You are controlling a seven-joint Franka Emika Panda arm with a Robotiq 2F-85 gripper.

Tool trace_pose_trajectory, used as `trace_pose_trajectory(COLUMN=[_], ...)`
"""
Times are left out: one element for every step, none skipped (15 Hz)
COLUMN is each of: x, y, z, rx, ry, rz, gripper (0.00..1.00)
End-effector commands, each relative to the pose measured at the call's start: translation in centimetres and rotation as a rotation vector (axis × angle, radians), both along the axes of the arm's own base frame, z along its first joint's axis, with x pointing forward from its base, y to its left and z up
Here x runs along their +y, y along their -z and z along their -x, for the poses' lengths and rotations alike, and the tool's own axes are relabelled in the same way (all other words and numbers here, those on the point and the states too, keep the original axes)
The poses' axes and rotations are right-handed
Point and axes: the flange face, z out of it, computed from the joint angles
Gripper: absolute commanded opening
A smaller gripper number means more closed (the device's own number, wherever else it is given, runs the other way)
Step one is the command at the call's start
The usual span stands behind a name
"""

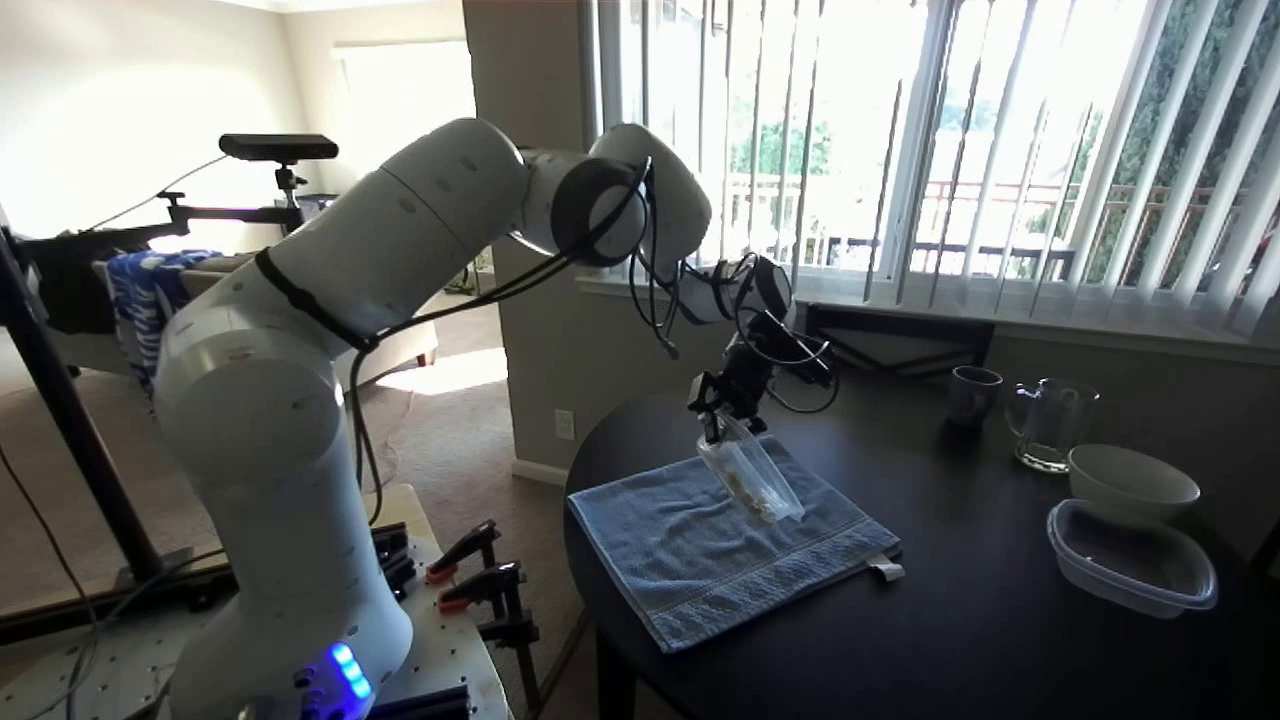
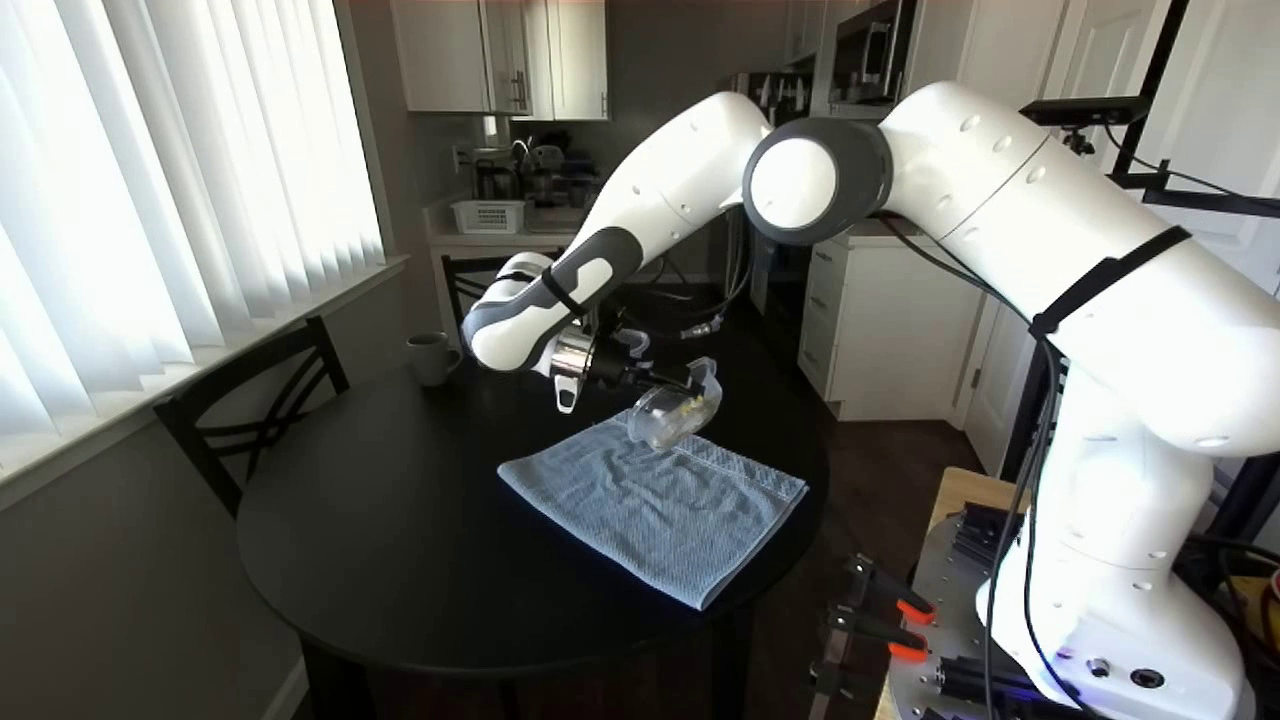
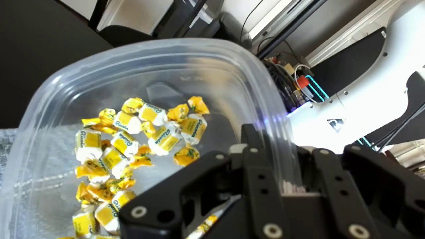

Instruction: Pick up the clear lunch box with candy and pour all the candy onto the blue towel

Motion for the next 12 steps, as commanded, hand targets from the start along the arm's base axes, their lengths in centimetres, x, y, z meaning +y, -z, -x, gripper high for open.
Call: trace_pose_trajectory(x=[0.0,0.1,0.1,0.1,0.1,0.0,-0.1,-0.1,-0.1,0.0,-0.1,-0.2], y=[1.1,1.4,1.7,1.8,1.9,2.0,2.0,1.9,2.0,2.1,2.5,2.9], z=[-1.0,-1.0,-0.8,-0.8,-0.8,-0.8,-0.8,-0.8,-0.8,-0.8,-0.8,-0.7], rx=[0.096,0.129,0.183,0.206,0.221,0.227,0.236,0.248,0.260,0.271,0.281,0.292], ry=[-0.055,-0.080,-0.111,-0.132,-0.149,-0.157,-0.170,-0.187,-0.210,-0.232,-0.254,-0.276], rz=[0.048,0.061,0.098,0.146,0.206,0.266,0.322,0.375,0.427,0.478,0.531,0.578], gripper=[0.04,0.04,0.05,0.05,0.05,0.05,0.05,0.05,0.05,0.05,0.05,0.05])
